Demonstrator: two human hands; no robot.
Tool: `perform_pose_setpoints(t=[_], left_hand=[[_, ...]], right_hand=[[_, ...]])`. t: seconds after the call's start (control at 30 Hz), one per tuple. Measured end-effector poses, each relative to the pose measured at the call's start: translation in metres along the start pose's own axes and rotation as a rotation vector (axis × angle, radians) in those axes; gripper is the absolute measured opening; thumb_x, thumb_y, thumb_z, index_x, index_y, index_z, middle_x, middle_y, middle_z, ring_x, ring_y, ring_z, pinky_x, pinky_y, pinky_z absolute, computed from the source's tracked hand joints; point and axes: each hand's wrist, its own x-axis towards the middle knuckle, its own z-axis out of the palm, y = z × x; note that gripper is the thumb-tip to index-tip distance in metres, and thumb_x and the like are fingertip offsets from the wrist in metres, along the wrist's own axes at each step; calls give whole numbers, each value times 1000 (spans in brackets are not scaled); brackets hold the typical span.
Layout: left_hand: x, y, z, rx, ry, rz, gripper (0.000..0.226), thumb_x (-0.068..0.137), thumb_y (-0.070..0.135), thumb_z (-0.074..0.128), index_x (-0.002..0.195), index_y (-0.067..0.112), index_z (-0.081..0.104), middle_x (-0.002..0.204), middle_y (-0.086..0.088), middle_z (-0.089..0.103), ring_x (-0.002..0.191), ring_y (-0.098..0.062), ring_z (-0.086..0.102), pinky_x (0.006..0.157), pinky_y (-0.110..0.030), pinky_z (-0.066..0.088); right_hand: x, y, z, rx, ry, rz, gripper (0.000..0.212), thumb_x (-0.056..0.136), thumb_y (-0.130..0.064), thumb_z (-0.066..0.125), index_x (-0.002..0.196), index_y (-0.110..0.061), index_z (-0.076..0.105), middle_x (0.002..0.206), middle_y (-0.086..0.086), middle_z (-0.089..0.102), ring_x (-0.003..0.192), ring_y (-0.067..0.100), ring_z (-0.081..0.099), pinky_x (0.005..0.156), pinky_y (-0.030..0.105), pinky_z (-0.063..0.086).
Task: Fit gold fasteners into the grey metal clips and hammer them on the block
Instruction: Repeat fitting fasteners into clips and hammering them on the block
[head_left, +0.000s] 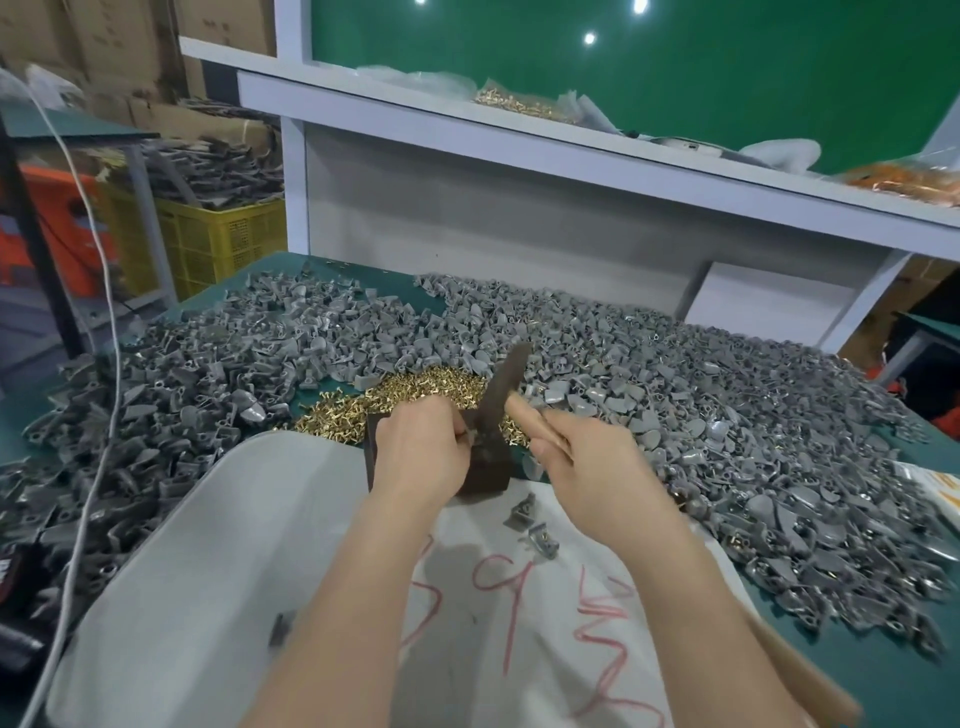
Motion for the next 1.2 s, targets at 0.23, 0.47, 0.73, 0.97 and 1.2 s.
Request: perform_pose_setpoints(t=[0.23, 0.47, 0.73, 0.97, 1.2], left_hand=[[1, -1, 1, -13, -1, -14, 13, 88, 20, 61, 84, 15, 72, 85, -5, 70, 87, -30, 62, 84, -36, 50], [1, -1, 2, -17, 10, 3, 14, 88, 19, 60, 82, 14, 71, 83, -6, 70, 87, -29, 62, 85, -38, 50], [2, -1, 3, 6, 17, 4, 11, 88, 21, 59, 90, 19, 71, 91, -3, 70, 94, -29, 61, 84, -36, 45], [4, -3, 4, -3, 22, -27, 12, 92, 26, 59, 93, 24, 71, 94, 2, 70, 98, -25, 59, 90, -38, 35], [2, 3, 1, -234, 2, 41, 12, 89, 23, 62, 93, 24, 73, 98, 2, 71, 101, -22, 62, 93, -37, 46]], right_hand=[[1, -2, 0, 169, 235, -32, 8, 98, -35, 44, 96, -40, 51, 63, -11, 51, 52, 3, 52, 46, 16, 36], [-3, -1, 0, 214, 385, -47, 35, 98, -31, 46, 131, -24, 52, 74, -4, 59, 62, 17, 58, 54, 28, 47], [14, 23, 15, 183, 78, 76, 6, 97, -27, 47, 102, -26, 50, 80, -3, 60, 63, 19, 59, 59, 30, 44], [22, 38, 31, 161, -34, 247, 43, 93, -56, 42, 110, -21, 60, 99, -1, 64, 88, 19, 59, 75, 34, 48], [37, 2, 19, 316, -12, -66, 25, 92, -26, 58, 117, -30, 62, 94, -12, 63, 88, 8, 59, 82, 29, 50]])
